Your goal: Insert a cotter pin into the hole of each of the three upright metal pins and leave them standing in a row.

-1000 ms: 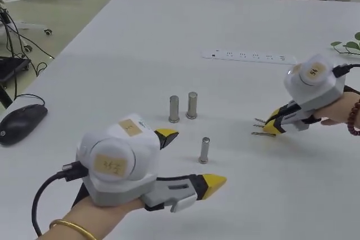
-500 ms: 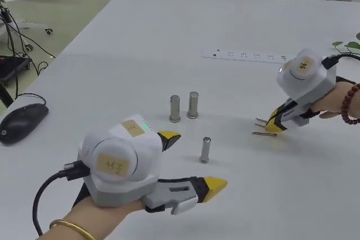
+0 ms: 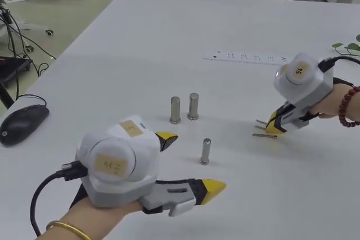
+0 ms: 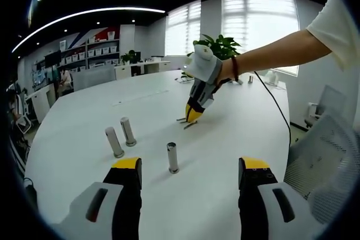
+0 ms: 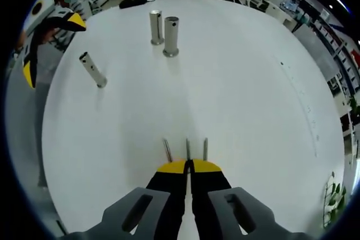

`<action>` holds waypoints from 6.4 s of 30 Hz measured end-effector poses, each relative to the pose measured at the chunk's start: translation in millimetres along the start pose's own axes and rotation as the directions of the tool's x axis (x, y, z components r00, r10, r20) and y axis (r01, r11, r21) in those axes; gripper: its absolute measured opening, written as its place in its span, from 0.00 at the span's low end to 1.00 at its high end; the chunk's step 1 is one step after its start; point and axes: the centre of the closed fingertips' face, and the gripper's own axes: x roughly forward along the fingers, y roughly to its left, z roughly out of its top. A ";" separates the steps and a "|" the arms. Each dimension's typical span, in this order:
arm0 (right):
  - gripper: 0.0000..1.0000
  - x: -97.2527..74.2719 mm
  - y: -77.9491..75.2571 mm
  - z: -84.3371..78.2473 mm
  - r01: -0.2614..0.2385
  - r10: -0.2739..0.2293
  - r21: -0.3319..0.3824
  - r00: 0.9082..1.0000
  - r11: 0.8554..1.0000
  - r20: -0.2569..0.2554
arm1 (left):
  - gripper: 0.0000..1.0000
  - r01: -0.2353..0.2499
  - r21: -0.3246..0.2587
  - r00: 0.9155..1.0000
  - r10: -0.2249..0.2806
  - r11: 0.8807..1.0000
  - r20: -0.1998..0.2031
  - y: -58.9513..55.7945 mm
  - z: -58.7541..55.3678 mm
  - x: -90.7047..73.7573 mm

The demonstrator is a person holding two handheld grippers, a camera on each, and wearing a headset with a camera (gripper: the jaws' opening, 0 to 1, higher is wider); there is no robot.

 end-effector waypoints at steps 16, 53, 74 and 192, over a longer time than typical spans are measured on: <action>0.02 -31.1 2.8 23.7 0.092 -0.085 -0.088 0.992 0.992 0.089 | 0.64 0.010 -0.008 1.000 -0.010 1.000 0.015 -0.3 12.4 -3.8; 0.02 -76.7 96.5 69.7 0.160 -0.070 -0.276 0.948 0.948 0.310 | 0.33 0.129 -0.195 0.992 -0.128 0.972 0.020 -15.5 34.7 17.2; 0.02 -77.8 129.3 90.3 0.157 -0.025 -0.367 0.940 0.917 0.339 | 0.13 0.178 -0.357 0.984 -0.169 0.917 0.057 -21.0 37.8 23.7; 0.10 -99.6 209.4 66.6 -0.459 0.472 -0.138 0.776 0.877 0.419 | 0.00 0.521 0.190 0.850 -0.526 0.832 -0.025 -93.8 26.2 -15.6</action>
